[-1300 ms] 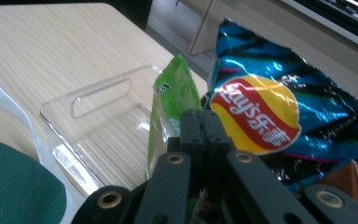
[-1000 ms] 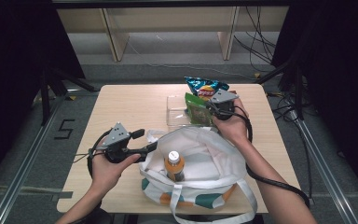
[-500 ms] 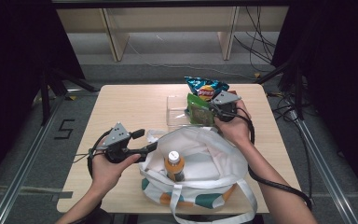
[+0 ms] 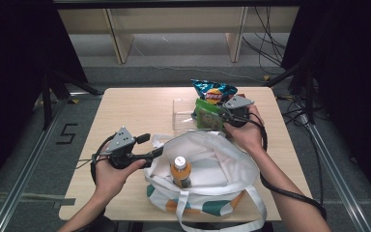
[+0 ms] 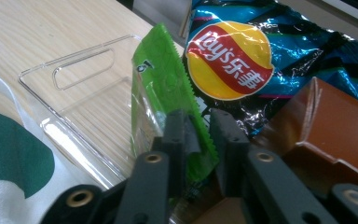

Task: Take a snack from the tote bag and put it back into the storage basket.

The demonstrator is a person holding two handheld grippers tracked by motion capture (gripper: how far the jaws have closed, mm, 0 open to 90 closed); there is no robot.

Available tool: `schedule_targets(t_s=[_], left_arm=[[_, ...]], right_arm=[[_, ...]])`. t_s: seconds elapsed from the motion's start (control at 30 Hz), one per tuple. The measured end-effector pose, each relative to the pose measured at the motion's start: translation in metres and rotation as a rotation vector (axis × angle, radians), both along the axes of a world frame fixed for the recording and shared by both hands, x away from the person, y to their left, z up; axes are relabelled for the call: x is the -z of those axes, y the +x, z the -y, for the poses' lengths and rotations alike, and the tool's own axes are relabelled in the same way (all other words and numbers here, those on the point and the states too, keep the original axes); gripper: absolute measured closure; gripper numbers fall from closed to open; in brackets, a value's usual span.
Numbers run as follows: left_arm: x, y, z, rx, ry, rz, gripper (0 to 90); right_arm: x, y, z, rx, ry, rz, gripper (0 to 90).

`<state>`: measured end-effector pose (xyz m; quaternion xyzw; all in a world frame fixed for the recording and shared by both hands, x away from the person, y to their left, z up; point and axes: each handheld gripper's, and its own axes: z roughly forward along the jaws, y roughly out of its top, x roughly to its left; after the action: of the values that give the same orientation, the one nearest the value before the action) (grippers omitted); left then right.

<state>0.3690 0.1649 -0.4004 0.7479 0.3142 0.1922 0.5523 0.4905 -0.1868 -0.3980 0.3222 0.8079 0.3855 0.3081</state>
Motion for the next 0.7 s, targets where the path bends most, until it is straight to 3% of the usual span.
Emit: schedule_targets(t_s=[0.03,0.17,0.3,0.33,0.53,0.7], left_arm=[[0.000,0.000,0.000,0.000,0.002,0.000,30.1],[0.000,0.000,0.000,0.000,-0.001,0.000,30.0],[0.000,0.000,0.001,0.000,0.000,0.001,30.1],[0.000,0.000,0.001,0.001,0.001,0.001,30.0],[-0.001,0.000,0.001,-0.001,-0.003,0.001,30.0],[-0.002,-0.001,-0.001,-0.004,-0.007,0.002,30.1]], right_arm=[[0.000,0.000,0.001,-0.010,-0.008,0.013,74.7],[-0.001,-0.003,0.001,-0.003,0.044,-0.002,70.0],[-0.005,-0.006,0.003,-0.020,0.073,0.014,66.3],[-0.005,-0.010,0.002,0.001,0.106,-0.014,65.7],[-0.010,-0.017,0.006,-0.026,0.122,0.013,61.8],[-0.014,-0.026,0.012,-0.038,0.147,0.005,58.8]])
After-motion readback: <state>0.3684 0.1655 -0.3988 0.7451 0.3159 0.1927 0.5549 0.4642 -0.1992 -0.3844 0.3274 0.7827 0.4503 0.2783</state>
